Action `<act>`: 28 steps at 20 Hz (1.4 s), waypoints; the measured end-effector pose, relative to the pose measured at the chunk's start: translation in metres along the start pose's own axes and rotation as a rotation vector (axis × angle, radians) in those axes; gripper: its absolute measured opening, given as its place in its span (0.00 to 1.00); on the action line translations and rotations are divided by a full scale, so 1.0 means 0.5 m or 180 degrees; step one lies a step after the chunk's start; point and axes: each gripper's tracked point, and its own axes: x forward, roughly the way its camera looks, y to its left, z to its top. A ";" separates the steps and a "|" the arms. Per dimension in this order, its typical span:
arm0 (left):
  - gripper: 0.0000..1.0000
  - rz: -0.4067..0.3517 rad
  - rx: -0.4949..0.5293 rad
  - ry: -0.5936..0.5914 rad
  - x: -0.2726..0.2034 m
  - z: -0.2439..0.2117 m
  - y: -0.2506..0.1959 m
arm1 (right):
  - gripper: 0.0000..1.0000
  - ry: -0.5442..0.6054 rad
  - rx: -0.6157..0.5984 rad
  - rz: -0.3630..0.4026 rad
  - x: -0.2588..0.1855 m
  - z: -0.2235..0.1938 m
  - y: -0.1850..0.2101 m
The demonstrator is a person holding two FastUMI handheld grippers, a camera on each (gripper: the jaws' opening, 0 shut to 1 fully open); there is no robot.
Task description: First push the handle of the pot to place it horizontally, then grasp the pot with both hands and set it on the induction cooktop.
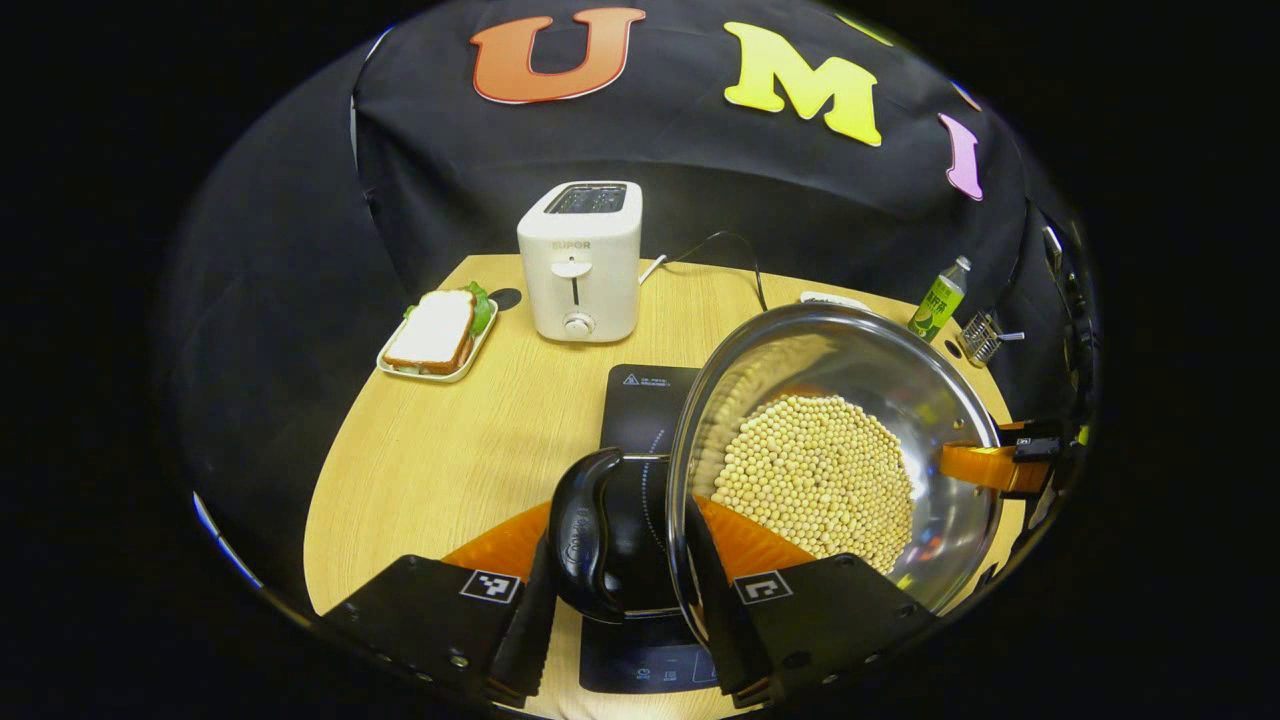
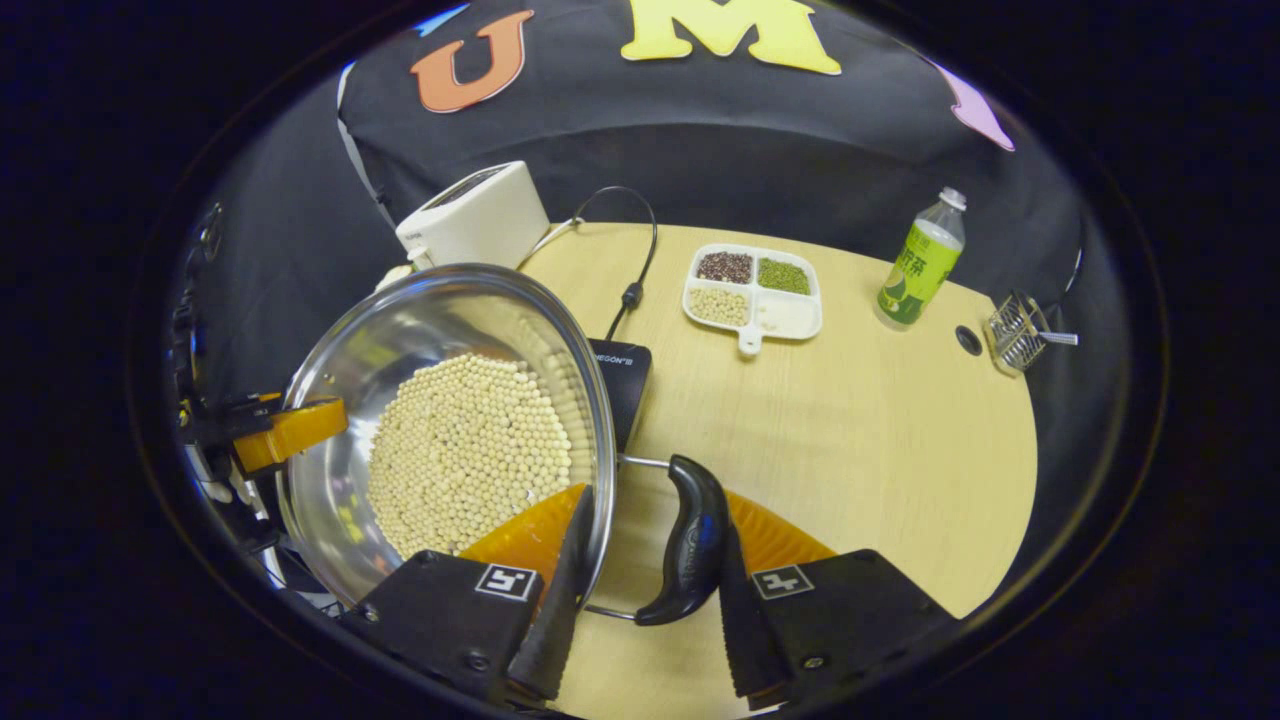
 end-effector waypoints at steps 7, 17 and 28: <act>0.62 0.0014 0.0004 0.0128 0.048 -0.010 0.016 | 0.62 0.0164 0.0076 -0.0017 0.058 -0.005 0.017; 0.63 -0.0108 0.0038 0.0025 0.061 -0.025 0.021 | 0.63 0.0003 -0.0044 -0.0136 0.055 -0.003 0.021; 0.63 -0.0150 0.0020 -0.0006 0.068 -0.025 0.022 | 0.63 -0.0041 -0.0065 -0.0148 0.057 -0.005 0.022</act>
